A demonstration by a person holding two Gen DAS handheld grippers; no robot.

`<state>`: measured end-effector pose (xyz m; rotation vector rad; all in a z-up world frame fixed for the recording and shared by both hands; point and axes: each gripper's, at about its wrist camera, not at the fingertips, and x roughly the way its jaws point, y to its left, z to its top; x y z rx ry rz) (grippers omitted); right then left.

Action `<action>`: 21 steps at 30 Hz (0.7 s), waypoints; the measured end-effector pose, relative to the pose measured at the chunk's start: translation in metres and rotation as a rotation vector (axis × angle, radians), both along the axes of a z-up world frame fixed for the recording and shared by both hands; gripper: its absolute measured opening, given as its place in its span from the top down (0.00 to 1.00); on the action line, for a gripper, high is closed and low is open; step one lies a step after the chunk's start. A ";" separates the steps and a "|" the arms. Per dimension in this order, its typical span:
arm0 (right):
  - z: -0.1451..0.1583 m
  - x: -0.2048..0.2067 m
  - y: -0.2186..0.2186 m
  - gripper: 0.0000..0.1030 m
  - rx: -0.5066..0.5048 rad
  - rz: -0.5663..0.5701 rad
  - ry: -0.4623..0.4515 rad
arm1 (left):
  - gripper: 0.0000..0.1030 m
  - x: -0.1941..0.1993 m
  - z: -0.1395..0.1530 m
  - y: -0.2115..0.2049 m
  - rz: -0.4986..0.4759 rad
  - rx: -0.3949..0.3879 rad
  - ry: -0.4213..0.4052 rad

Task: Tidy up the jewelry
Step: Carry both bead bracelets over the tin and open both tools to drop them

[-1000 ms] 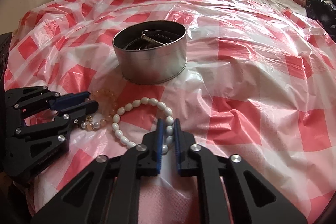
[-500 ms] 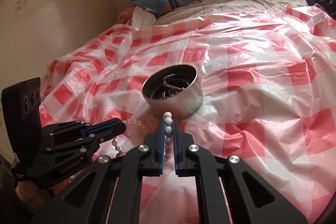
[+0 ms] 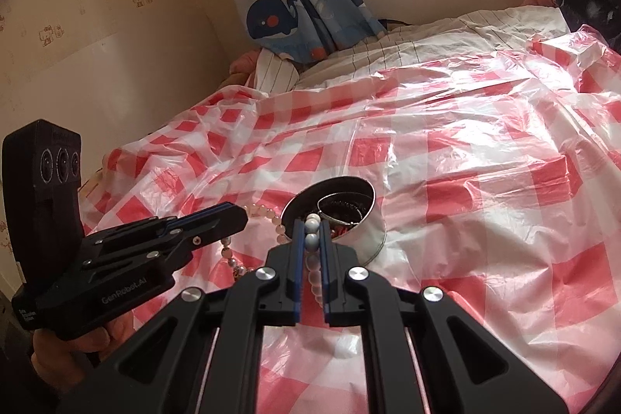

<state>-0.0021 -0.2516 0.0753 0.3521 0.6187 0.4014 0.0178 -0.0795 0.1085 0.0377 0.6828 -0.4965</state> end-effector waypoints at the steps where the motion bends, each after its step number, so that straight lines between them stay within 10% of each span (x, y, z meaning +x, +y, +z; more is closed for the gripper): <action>1: 0.002 0.002 -0.001 0.92 0.005 -0.001 -0.005 | 0.93 0.002 0.002 -0.002 -0.002 -0.007 -0.003; 9: 0.012 0.023 0.001 0.92 0.010 0.004 -0.023 | 0.93 0.035 0.006 -0.006 0.020 -0.100 -0.004; 14: 0.019 0.042 0.009 0.92 -0.010 0.016 -0.038 | 0.93 0.081 -0.038 -0.002 0.106 -0.030 0.128; 21: 0.012 0.066 0.020 0.92 0.023 0.053 -0.002 | 0.85 0.073 -0.045 0.028 0.150 -0.031 0.114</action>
